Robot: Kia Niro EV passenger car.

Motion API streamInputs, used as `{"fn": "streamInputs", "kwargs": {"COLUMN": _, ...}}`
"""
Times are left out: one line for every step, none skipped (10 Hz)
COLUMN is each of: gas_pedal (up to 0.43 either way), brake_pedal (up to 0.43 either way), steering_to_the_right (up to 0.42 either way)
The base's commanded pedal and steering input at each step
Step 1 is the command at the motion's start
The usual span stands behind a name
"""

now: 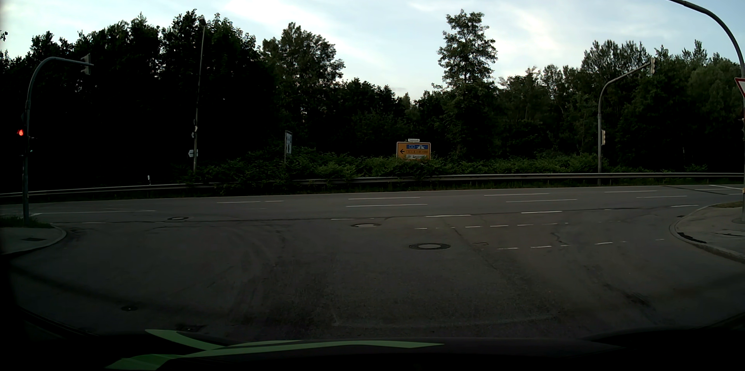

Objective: Follow the waypoints while adhering to traffic rules and regulations

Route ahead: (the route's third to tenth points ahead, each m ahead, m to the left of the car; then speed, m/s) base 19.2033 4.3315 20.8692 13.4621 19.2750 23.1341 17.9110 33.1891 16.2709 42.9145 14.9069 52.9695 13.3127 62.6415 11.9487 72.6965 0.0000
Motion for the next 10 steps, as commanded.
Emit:
{"fn": "streamInputs", "kwargs": {"gas_pedal": 0.000, "brake_pedal": 0.323, "steering_to_the_right": -0.011}}
{"fn": "streamInputs", "kwargs": {"gas_pedal": 0.000, "brake_pedal": 0.317, "steering_to_the_right": -0.012}}
{"fn": "streamInputs", "kwargs": {"gas_pedal": 0.000, "brake_pedal": 0.323, "steering_to_the_right": -0.012}}
{"fn": "streamInputs", "kwargs": {"gas_pedal": 0.000, "brake_pedal": 0.323, "steering_to_the_right": -0.012}}
{"fn": "streamInputs", "kwargs": {"gas_pedal": 0.000, "brake_pedal": 0.323, "steering_to_the_right": -0.012}}
{"fn": "streamInputs", "kwargs": {"gas_pedal": 0.000, "brake_pedal": 0.317, "steering_to_the_right": -0.012}}
{"fn": "streamInputs", "kwargs": {"gas_pedal": 0.000, "brake_pedal": 0.323, "steering_to_the_right": -0.012}}
{"fn": "streamInputs", "kwargs": {"gas_pedal": 0.000, "brake_pedal": 0.317, "steering_to_the_right": -0.012}}
{"fn": "streamInputs", "kwargs": {"gas_pedal": 0.000, "brake_pedal": 0.323, "steering_to_the_right": -0.012}}
{"fn": "streamInputs", "kwargs": {"gas_pedal": 0.000, "brake_pedal": 0.323, "steering_to_the_right": -0.012}}
